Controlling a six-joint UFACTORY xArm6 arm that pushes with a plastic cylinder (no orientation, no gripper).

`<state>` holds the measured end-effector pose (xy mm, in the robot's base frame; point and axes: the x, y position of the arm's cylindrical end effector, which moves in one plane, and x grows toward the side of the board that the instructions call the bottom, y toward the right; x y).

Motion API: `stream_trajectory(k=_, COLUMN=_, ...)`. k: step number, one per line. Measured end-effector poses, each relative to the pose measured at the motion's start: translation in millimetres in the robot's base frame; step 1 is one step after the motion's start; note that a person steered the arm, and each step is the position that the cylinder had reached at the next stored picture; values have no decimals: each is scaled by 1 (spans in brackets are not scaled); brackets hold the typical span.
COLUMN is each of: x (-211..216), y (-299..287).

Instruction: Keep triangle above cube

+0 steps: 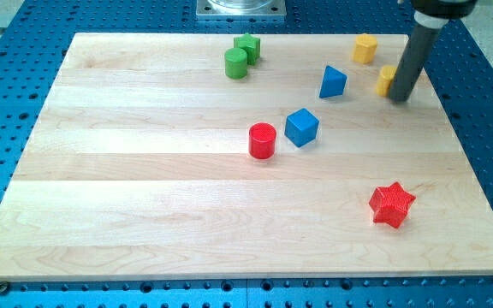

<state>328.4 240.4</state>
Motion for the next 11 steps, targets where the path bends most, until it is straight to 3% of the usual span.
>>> stream_trajectory(k=1, x=-54, y=-26)
stream_trajectory(k=2, x=-24, y=-31)
stream_trajectory(k=11, x=-5, y=-131)
